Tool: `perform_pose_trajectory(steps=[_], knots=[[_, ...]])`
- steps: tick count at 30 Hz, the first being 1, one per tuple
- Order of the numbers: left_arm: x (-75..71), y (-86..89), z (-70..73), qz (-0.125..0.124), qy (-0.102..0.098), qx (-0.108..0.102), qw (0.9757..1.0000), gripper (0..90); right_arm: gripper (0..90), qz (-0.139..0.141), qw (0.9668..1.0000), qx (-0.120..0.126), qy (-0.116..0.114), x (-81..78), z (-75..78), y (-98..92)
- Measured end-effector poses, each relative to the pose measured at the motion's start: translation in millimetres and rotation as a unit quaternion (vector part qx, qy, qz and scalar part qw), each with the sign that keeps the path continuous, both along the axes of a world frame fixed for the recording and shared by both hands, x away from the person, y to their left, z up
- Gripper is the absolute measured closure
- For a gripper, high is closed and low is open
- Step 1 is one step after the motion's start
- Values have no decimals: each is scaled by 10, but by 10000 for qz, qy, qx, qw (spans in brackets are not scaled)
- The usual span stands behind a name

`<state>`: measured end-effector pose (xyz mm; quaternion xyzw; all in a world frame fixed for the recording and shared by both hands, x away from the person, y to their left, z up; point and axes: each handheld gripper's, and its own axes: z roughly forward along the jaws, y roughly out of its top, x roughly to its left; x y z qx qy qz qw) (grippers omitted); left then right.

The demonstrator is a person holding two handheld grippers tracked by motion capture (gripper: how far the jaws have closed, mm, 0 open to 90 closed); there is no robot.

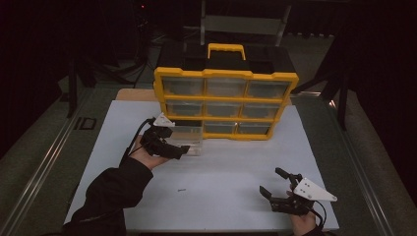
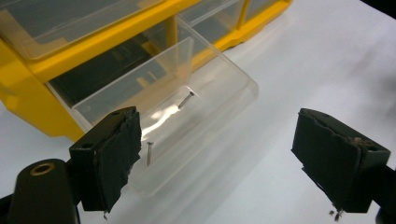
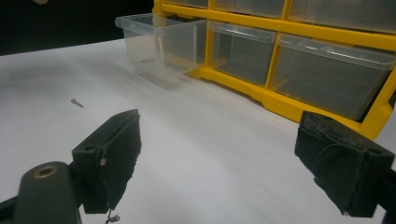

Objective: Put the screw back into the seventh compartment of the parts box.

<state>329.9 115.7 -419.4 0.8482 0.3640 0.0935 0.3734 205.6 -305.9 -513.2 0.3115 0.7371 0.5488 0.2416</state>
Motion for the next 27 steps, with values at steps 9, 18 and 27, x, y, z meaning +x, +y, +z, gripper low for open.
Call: perform_pose_trajectory(steps=[9, 18, 27], knots=[[-209, 44, 4, -258, -132, -105, 9995, 143, 142, -4, 10000, 6, -1, -1, 2, -1], [-381, 78, -40, -424, -180, -140, 9988, 143, 142, 6, 10000, 1, -1, 1, 0, 5], [-540, 90, -104, -574, -233, -150, 9980, 143, 142, 14, 10000, 3, 2, 2, -2, 8]])
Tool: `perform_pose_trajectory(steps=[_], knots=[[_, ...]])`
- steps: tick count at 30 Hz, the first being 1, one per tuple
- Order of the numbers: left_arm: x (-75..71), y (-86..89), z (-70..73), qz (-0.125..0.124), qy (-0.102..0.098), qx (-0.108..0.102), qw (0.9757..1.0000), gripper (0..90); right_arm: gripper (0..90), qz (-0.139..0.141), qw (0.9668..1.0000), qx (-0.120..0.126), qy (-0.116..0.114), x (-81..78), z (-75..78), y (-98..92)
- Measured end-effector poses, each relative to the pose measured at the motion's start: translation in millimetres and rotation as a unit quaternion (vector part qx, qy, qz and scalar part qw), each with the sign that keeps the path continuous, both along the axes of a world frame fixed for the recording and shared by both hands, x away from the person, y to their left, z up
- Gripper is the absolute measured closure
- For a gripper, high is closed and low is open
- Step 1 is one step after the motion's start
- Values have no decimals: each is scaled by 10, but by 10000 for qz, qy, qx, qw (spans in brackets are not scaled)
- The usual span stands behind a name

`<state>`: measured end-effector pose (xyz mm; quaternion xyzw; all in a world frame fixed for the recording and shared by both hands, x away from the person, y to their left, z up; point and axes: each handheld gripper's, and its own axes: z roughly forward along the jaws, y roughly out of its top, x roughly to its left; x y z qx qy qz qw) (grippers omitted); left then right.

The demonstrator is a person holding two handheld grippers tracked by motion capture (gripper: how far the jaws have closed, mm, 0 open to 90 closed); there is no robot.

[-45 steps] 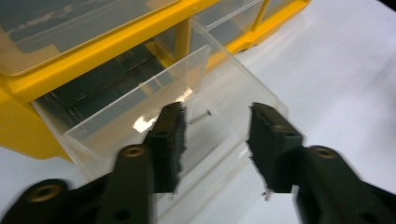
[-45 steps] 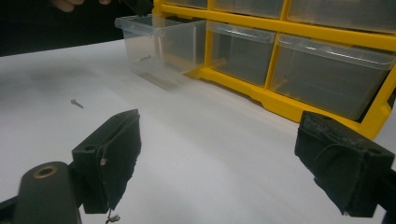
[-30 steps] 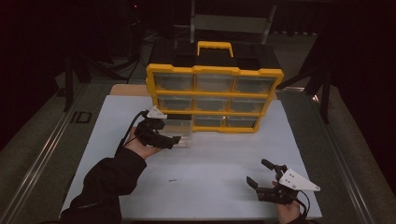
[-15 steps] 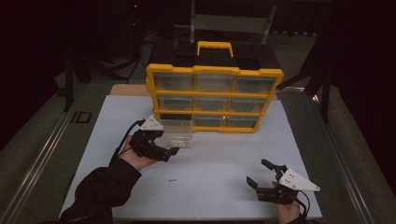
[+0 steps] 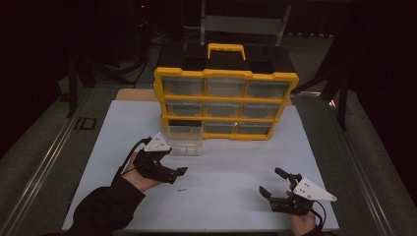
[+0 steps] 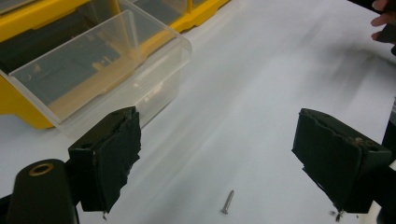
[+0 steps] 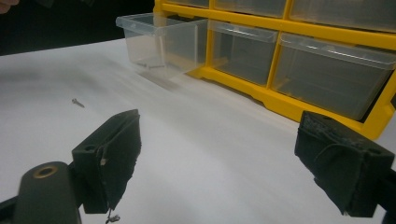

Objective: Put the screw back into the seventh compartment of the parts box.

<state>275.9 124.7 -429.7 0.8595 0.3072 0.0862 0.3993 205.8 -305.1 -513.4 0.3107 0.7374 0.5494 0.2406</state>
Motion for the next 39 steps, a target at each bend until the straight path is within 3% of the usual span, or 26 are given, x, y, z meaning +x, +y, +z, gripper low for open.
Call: perform_pose_trajectory(steps=[6, 16, 27, 33, 39], knots=[[-105, 6, -58, -78, -88, -25, 9999, 144, 142, 0, 10000, 9, 4, 0, -1, 1], [-186, 21, -221, -278, -5, -44, 9996, 149, 142, -8, 10000, -3, -1, -4, 3, -1], [-226, -10, -499, -617, 181, 4, 9979, 171, 142, -2, 10000, -20, 1, -4, 2, 5], [-201, -37, -633, -719, 334, 116, 9968, 224, 142, 1, 10000, -18, 0, -4, 1, 6], [-185, -56, -712, -862, 408, 244, 9951, 343, 142, 0, 10000, -4, 4, -2, 0, 3]])
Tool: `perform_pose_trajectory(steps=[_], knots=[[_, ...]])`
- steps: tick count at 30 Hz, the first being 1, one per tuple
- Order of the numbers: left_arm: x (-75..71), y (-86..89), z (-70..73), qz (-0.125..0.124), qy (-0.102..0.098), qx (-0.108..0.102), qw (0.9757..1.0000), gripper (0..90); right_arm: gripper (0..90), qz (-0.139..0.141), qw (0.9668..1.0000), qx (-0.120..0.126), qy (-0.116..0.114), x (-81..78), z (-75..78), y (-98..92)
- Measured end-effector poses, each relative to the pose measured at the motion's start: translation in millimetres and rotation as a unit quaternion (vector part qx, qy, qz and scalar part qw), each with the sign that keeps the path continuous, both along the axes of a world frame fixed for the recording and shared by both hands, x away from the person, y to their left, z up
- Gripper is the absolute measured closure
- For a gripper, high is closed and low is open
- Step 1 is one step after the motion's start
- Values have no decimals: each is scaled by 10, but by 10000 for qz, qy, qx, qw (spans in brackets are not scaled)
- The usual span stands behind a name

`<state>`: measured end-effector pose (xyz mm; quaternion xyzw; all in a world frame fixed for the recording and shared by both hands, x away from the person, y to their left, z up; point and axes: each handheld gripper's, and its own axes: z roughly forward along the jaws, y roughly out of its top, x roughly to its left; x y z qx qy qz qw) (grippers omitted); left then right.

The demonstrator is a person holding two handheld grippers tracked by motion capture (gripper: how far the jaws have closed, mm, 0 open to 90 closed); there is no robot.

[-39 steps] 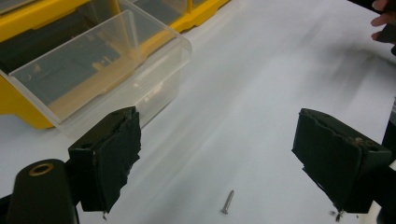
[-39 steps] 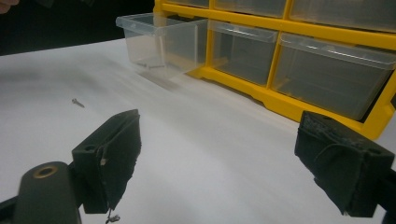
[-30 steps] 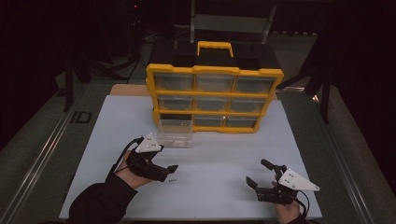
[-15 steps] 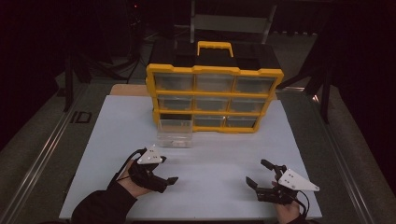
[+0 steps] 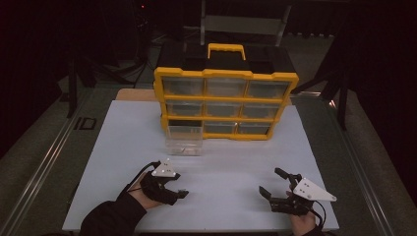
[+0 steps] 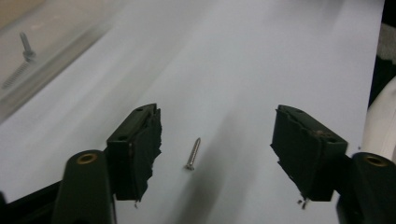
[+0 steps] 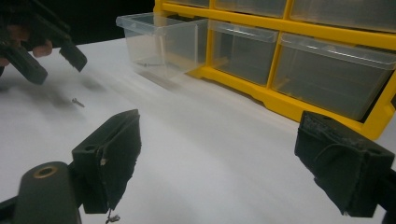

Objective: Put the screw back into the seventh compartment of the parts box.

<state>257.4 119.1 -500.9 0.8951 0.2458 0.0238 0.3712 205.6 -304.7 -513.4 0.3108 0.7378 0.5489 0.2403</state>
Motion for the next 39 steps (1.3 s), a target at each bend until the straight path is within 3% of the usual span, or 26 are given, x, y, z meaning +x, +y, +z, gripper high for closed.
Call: perform_pose_trajectory(steps=[5, 11, 22, 31, 39], knots=[[42, -20, -71, -51, 10, 125, 9999, 483, 142, 3, 10000, 5, -5, -3, 3, -1], [87, -45, -129, -119, 48, 268, 9996, 586, 142, 2, 10000, 11, -4, -2, 2, -2], [148, -107, -223, -300, 117, 665, 9973, 699, 142, 8, 10000, -3, -2, -3, 2, 1], [160, -147, -246, -402, 138, 788, 9960, 775, 142, 10, 10000, -2, 1, -1, 0, 1], [132, -212, -217, -544, 41, 1085, 9926, 857, 142, 12, 10000, -5, 4, 0, -2, 4]])
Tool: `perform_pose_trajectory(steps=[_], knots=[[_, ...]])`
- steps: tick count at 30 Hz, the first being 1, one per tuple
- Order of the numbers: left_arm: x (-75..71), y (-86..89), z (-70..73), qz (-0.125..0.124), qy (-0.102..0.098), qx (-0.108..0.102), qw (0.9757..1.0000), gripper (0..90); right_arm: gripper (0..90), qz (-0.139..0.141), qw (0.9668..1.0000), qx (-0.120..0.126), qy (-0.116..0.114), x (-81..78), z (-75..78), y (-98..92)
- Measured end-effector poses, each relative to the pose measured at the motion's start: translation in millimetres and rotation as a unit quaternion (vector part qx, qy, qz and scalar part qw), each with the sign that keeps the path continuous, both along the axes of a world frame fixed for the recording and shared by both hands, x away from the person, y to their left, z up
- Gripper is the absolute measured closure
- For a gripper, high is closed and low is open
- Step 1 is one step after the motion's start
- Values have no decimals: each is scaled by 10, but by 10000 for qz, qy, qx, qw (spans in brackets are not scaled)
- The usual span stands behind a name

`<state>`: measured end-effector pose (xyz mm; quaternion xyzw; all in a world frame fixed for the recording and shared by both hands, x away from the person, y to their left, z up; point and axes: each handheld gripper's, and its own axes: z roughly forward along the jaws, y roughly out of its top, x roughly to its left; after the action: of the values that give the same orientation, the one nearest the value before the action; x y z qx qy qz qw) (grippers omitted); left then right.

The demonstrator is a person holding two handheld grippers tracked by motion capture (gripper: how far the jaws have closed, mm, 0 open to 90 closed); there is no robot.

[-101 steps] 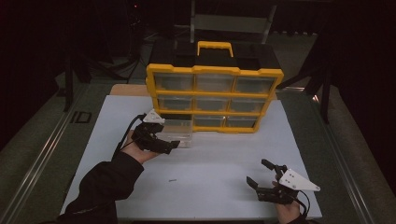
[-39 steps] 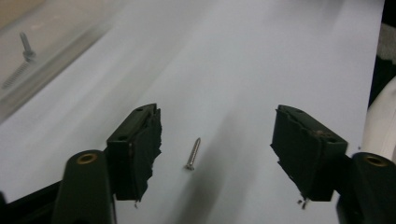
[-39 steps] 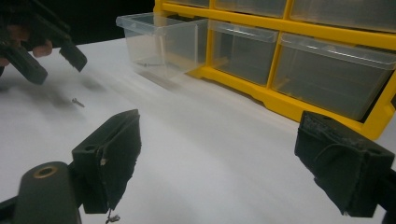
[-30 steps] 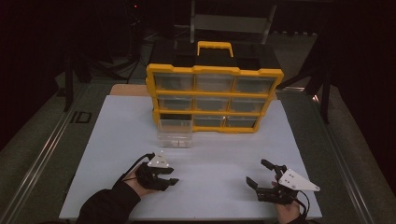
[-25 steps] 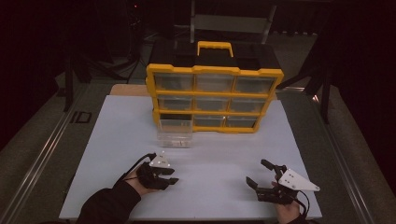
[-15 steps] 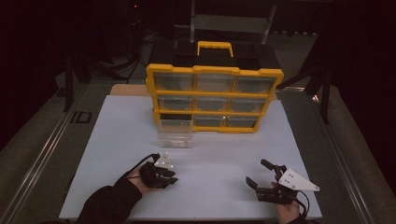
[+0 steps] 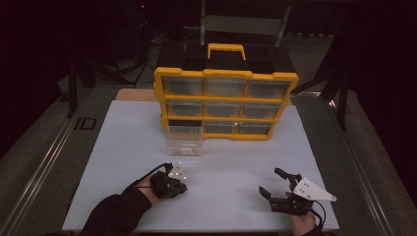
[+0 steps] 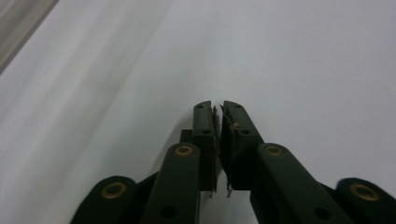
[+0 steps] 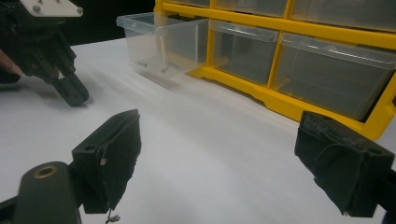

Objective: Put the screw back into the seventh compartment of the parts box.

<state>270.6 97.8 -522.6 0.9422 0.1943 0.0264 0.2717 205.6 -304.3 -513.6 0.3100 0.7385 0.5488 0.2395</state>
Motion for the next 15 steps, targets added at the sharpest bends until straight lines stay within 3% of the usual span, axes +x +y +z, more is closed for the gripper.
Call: perform_pose_trajectory(steps=[7, 15], knots=[[10, 27, 25, 16, 67, -29, 10000, 868, 142, 4, 10000, 8, -2, -1, 1, -1], [35, 98, 283, 177, -97, -380, 9991, 869, 142, 10, 10000, 0, 1, 0, -1, 6]])
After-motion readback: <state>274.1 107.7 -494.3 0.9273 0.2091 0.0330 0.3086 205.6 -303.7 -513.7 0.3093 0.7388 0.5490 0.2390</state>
